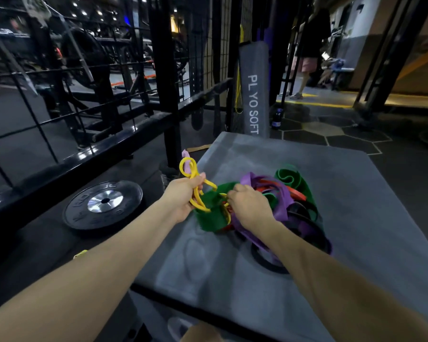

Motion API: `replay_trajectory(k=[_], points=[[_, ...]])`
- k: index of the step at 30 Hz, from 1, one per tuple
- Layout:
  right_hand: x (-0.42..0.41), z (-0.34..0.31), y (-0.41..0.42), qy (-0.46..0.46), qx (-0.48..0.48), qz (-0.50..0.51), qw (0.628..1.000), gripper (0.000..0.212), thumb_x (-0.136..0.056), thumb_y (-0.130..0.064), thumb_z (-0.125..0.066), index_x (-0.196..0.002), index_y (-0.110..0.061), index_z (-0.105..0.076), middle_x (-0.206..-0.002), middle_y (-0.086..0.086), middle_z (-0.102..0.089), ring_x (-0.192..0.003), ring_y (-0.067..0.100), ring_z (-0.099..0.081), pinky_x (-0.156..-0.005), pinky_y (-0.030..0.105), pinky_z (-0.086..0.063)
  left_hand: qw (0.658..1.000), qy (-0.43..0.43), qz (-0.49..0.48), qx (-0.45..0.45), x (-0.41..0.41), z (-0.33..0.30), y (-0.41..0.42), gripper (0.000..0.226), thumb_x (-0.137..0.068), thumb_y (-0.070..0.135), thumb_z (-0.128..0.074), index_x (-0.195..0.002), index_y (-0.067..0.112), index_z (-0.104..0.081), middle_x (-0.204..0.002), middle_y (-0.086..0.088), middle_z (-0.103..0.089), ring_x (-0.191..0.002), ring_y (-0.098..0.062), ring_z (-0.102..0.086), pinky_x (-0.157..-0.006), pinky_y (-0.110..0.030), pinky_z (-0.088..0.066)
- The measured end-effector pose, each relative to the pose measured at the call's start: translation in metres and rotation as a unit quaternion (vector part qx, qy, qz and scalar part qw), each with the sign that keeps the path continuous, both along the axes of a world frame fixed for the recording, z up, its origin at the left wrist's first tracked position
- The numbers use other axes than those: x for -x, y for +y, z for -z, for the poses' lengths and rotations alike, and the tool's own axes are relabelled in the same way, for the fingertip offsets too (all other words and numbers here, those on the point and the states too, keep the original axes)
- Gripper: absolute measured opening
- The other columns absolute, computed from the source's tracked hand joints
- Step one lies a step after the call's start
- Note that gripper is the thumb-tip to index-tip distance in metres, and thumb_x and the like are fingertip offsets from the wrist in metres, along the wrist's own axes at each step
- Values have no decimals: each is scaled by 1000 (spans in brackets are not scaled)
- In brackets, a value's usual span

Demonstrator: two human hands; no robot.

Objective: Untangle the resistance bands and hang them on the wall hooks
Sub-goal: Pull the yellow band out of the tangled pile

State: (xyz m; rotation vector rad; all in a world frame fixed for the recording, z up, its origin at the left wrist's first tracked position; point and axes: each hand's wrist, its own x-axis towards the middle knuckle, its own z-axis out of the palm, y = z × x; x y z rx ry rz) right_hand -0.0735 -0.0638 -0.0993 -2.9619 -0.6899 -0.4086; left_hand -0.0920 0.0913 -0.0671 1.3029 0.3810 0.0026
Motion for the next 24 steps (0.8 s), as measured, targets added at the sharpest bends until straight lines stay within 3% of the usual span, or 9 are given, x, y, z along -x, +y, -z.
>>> replay_trajectory(k=[4, 6, 9, 14, 18, 21, 24], points=[[3, -18, -23, -21, -104, 56, 993, 23, -97, -18, -37, -106, -12, -58, -107, 13, -63, -101, 33, -61, -75, 40, -47, 997, -12, -17, -80, -2, 11, 6, 23, -92, 19, -56, -70, 13, -57, -59, 2, -39, -50, -10, -32, -41, -18, -30], [2, -28, -34, -30, -170, 78, 982, 25, -98, -19, -36, -106, -9, -57, -98, 18, -65, -91, 37, -62, -70, 39, -45, 992, -31, -25, -120, -1, 14, 0, 26, -92, 20, -57, -67, 14, -60, -49, 5, -40, -46, -9, -31, -42, -20, -26], [0, -38, -56, -28, -228, 151, 962, 24, -95, -11, -38, -103, -1, -58, -97, 25, -66, -92, 42, -61, -69, 38, -43, 993, -10, -81, -83, -2, 14, -8, 26, -92, 17, -55, -66, 17, -54, -50, 4, -43, -42, -9, -36, -41, -19, -25], [0, -39, -101, 7, -292, 234, 927, 23, -89, -5, -43, -95, 6, -62, -100, 33, -63, -95, 48, -58, -77, 43, -46, 988, -4, -104, -117, 0, 16, 7, 38, -97, 32, -45, -64, 14, -54, -57, -4, -33, -49, -17, -28, -46, -24, -20], [7, -31, -107, 53, -319, 263, 909, 21, -87, -3, -45, -90, 9, -62, -99, 33, -63, -96, 47, -58, -78, 41, -46, 963, -2, -93, -253, 5, 19, 5, 40, -97, 33, -45, -61, 18, -57, -59, -6, -39, -55, -22, -39, -48, -27, -32], [5, -29, -122, 76, -369, 332, 865, 25, -87, -5, -48, -96, 13, -62, -104, 31, -64, -101, 45, -59, -81, 39, -47, 944, 6, -87, -317, 5, 22, 10, 41, -97, 29, -46, -59, 17, -55, -60, -6, -43, -54, -22, -42, -59, -31, -40], [5, -28, -139, 83, -402, 393, 823, 30, -90, -14, -51, -98, 14, -59, -107, 33, -61, -101, 44, -59, -80, 40, -47, 924, 39, -48, -376, 7, 26, 18, 40, -96, 27, -46, -59, 15, -54, -59, -4, -44, -53, -22, -42, -64, -30, -37]])
